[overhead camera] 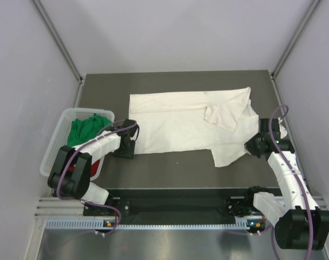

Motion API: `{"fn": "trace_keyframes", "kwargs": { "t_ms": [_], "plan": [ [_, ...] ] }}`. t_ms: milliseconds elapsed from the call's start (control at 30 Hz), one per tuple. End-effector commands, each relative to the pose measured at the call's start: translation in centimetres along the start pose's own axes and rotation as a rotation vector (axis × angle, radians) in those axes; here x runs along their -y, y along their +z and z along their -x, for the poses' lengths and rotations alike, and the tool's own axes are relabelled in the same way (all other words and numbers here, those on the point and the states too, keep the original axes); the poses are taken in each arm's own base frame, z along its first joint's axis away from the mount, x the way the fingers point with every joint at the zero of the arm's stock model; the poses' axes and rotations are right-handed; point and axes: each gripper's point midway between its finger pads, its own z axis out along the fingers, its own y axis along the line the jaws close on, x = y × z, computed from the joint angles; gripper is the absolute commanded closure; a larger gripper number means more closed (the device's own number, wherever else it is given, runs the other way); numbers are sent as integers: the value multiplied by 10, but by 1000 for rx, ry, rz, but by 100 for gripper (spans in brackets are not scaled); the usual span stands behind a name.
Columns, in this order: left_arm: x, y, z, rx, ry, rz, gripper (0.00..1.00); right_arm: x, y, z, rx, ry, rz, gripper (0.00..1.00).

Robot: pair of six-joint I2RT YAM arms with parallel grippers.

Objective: Fold and stack the t-shirts
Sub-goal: Fold the tshirt

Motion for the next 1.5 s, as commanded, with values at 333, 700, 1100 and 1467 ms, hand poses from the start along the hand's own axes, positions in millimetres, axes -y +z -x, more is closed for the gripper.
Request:
{"fn": "trace_keyframes", "kwargs": {
  "t_ms": [333,700,1100,1467],
  "plan": [
    [23,-6,-2,-6,-12,-131,100,-17,-15,36,156,-38,57,100],
    [85,-29,4,54,52,-304,100,-81,-33,86,314,-180,275,100],
    [140,-36,29,183,33,-281,100,-139,-24,144,369,-291,297,100],
    [173,-2,35,194,36,-194,100,-183,14,174,342,-318,312,100]
  ]
}}
